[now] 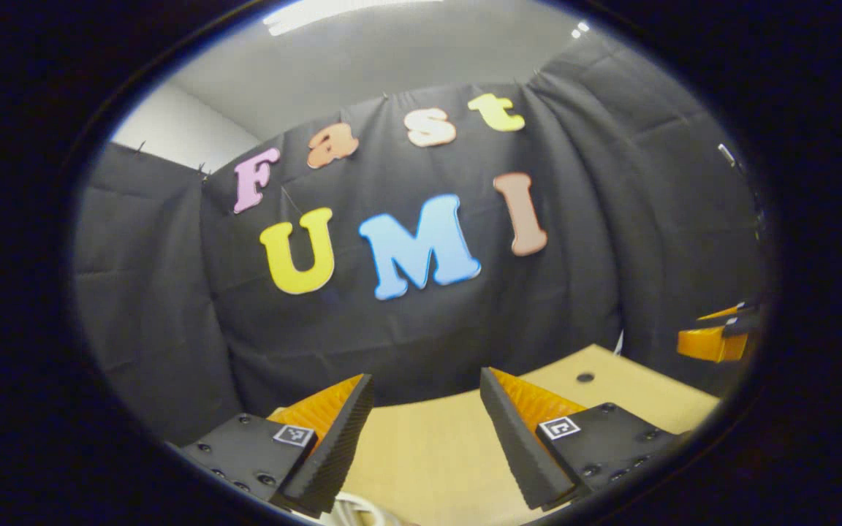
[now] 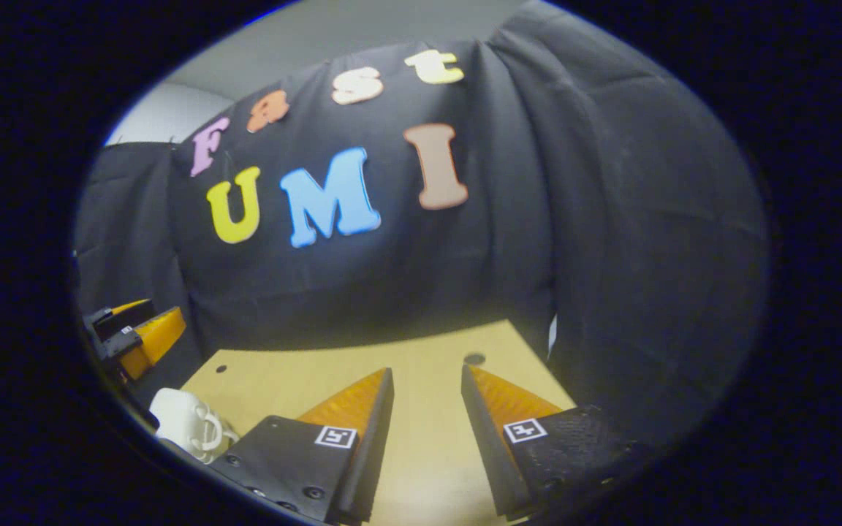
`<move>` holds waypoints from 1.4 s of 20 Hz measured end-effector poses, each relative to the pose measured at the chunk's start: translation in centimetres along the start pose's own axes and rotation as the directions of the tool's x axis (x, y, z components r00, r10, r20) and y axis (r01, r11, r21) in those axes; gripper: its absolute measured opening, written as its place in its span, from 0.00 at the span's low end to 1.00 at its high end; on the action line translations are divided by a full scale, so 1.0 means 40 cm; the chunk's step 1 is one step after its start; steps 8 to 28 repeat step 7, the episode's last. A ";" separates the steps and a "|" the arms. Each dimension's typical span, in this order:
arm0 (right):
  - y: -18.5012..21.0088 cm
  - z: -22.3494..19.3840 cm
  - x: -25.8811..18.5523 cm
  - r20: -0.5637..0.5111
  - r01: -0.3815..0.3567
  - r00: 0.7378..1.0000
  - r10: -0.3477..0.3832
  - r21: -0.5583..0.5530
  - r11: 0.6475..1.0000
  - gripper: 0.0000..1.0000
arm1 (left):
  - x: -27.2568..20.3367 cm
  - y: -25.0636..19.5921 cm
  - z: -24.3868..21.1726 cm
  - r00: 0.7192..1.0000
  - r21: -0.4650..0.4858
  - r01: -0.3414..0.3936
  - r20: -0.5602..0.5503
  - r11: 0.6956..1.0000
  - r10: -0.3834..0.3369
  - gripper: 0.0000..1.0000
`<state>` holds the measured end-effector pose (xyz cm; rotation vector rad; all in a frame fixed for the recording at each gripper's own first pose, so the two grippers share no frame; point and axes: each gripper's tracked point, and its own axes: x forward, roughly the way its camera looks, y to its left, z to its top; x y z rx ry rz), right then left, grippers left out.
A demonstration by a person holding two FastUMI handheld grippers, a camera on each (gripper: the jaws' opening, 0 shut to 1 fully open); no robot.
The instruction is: First open the suitcase, pack the skin care products into it, and then close the suitcase.
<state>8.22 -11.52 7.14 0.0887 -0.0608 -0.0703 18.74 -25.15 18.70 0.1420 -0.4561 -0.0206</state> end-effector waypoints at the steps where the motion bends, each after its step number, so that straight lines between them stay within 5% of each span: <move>1: 0.012 0.040 0.003 0.061 -0.012 0.998 0.015 -0.048 0.999 0.49 | -0.011 -0.033 0.029 0.998 -0.090 0.006 0.067 0.996 0.000 0.95; 4: 0.047 -0.009 -0.006 0.043 -0.046 0.998 0.050 -0.081 0.996 0.61 | -0.061 -0.088 -0.041 0.996 -0.321 -0.025 0.074 0.947 0.052 0.95; 5: 0.049 -0.042 -0.019 0.042 -0.044 0.998 0.048 -0.104 0.994 0.57 | -0.081 -0.095 -0.093 0.997 -0.325 -0.062 0.023 0.944 0.073 0.96; 7: 0.064 -0.053 -0.050 0.082 -0.065 0.993 0.081 -0.185 0.981 0.67 | -0.101 -0.113 -0.166 0.995 -0.292 -0.098 -0.053 0.952 0.087 0.98; 28: 0.064 -0.053 -0.050 0.082 -0.065 0.993 0.081 -0.185 0.981 0.67 | -0.101 -0.113 -0.166 0.995 -0.292 -0.098 -0.053 0.952 0.087 0.98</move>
